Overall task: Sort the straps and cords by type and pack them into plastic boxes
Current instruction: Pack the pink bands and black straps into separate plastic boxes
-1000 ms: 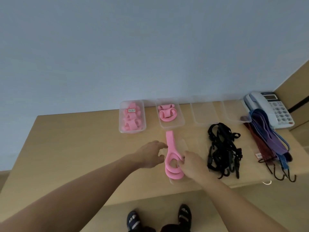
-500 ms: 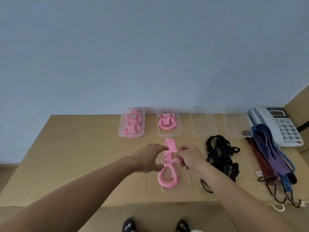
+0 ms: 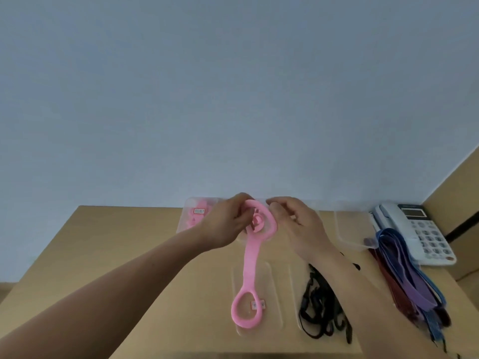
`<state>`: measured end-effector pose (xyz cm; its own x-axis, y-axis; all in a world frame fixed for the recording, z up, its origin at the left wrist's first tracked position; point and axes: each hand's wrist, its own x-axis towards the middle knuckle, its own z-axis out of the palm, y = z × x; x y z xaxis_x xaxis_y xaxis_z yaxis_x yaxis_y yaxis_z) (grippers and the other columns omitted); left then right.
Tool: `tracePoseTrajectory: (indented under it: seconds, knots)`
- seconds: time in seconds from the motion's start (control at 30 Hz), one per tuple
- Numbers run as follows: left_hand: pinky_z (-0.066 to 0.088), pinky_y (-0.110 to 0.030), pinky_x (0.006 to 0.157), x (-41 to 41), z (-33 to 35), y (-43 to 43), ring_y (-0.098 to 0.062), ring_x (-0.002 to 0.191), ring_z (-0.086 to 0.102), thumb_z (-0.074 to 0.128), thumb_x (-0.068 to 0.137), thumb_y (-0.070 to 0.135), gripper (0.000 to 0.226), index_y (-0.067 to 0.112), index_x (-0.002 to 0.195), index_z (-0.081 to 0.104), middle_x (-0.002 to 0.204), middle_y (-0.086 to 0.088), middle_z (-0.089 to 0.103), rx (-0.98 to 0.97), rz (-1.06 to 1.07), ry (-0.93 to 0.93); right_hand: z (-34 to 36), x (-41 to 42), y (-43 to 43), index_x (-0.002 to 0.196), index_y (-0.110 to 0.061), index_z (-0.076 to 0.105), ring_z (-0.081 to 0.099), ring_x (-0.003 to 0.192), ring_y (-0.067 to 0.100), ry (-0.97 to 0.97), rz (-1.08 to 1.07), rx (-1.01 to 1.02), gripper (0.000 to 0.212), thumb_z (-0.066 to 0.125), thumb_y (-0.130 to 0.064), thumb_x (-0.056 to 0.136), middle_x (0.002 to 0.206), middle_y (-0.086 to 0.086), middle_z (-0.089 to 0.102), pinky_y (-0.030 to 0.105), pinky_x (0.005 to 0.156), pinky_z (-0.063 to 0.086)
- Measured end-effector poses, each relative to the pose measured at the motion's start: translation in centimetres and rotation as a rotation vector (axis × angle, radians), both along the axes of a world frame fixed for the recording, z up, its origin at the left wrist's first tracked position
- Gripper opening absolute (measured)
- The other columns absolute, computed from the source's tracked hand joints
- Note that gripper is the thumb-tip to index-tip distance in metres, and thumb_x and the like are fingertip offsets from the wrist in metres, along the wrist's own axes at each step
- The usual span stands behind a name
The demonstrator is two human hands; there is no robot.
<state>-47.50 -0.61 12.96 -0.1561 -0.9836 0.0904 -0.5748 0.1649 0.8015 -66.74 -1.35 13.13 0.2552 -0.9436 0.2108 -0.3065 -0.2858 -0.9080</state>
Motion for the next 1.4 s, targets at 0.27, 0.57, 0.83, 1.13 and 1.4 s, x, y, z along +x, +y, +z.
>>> tracePoseTrajectory:
  seconds: [0.27,0.57,0.83,1.13,1.4]
  knots:
    - [0.056,-0.035,0.058,-0.5,4.3,0.4,-0.032,0.067,0.072,0.053,0.094,0.021,0.011,0.014,0.099,0.060,0.079,-0.011,0.074,0.243,-0.075,0.260,3.6,-0.4,-0.3,0.094,-0.041,0.068,0.063,0.076,0.000,0.019,-0.025,-0.139,0.023,0.067,-0.019,0.091,0.090,-0.025,0.069,0.011,0.068,0.048]
    - [0.054,-0.034,0.053,0.2,6.5,1.4,-0.038,0.062,0.068,0.048,0.097,0.047,0.043,0.007,0.094,0.064,0.084,-0.018,0.071,0.479,-0.104,0.516,4.6,0.3,0.4,0.090,-0.028,0.073,0.058,0.066,0.004,0.027,-0.047,-0.237,0.020,0.071,-0.008,0.087,0.087,-0.021,0.068,0.011,0.061,0.045]
    - [0.056,-0.032,0.059,0.7,7.8,1.7,-0.032,0.068,0.069,0.064,0.095,0.023,0.022,0.002,0.102,0.062,0.093,-0.013,0.072,0.379,-0.202,0.548,5.3,-0.3,0.8,0.092,-0.018,0.074,0.055,0.057,0.011,-0.232,0.037,-0.097,0.017,0.067,-0.034,0.090,0.070,-0.002,0.067,0.023,0.057,0.046]
    - [0.061,-0.038,0.068,0.3,7.2,1.5,-0.030,0.066,0.066,0.068,0.090,0.005,0.008,0.005,0.098,0.069,0.084,-0.023,0.071,0.197,-0.132,0.416,6.1,-1.7,0.3,0.081,-0.013,0.073,0.049,0.051,0.015,-0.034,0.143,0.124,0.025,0.062,-0.031,0.094,0.075,0.002,0.074,0.022,0.055,0.045]
    - [0.060,-0.042,0.077,0.2,7.3,1.5,-0.034,0.078,0.070,0.067,0.090,0.022,0.033,0.006,0.118,0.057,0.092,-0.024,0.073,0.460,-0.145,0.394,5.5,-1.2,0.5,0.084,-0.025,0.073,0.060,0.065,-0.001,0.116,0.068,-0.214,0.009,0.073,-0.016,0.087,0.073,-0.016,0.067,0.009,0.062,0.044]
